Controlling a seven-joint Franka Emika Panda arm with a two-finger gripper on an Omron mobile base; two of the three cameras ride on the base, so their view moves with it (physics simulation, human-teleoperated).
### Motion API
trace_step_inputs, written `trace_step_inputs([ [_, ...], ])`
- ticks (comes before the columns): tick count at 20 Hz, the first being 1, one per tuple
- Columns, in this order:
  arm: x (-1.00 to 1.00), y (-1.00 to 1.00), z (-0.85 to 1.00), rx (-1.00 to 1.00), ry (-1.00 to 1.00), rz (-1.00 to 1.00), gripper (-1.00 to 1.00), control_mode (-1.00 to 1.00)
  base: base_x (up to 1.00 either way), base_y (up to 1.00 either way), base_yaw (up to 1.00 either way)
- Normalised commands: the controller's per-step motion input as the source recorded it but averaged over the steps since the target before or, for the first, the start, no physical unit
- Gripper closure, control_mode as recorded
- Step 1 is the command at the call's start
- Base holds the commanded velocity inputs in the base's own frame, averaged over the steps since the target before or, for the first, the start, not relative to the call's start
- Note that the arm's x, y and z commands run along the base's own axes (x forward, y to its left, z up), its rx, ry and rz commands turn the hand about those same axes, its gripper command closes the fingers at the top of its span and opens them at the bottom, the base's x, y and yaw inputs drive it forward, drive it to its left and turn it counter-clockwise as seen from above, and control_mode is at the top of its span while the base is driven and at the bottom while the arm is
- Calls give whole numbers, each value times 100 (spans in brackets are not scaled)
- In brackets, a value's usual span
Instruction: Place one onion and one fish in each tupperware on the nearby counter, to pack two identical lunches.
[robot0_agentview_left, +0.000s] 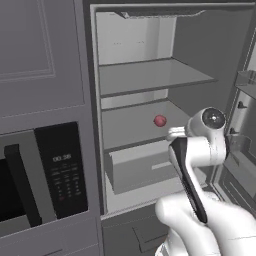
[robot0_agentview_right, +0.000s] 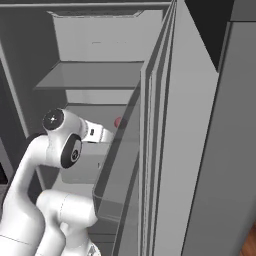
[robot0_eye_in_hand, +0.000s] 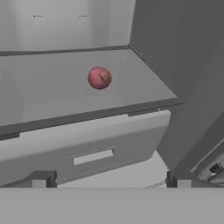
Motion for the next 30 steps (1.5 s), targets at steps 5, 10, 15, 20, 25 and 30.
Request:
trace_step_inputs([
  [5,56,0,-14,0,0,0,-100,-100,0,0,0],
  [10,46,0,-32,0,0,0,-100,-100,0,0,0],
  [15,50,0,-16,0,1,0,-100,-100,0,0,0],
  [20,47,0,-8,0,2,0,-100,-100,0,0,0],
  [25,48,0,-8,0,2,0,-100,-100,0,0,0],
  [30,42,0,-2,0,1,0,-100,-100,0,0,0],
])
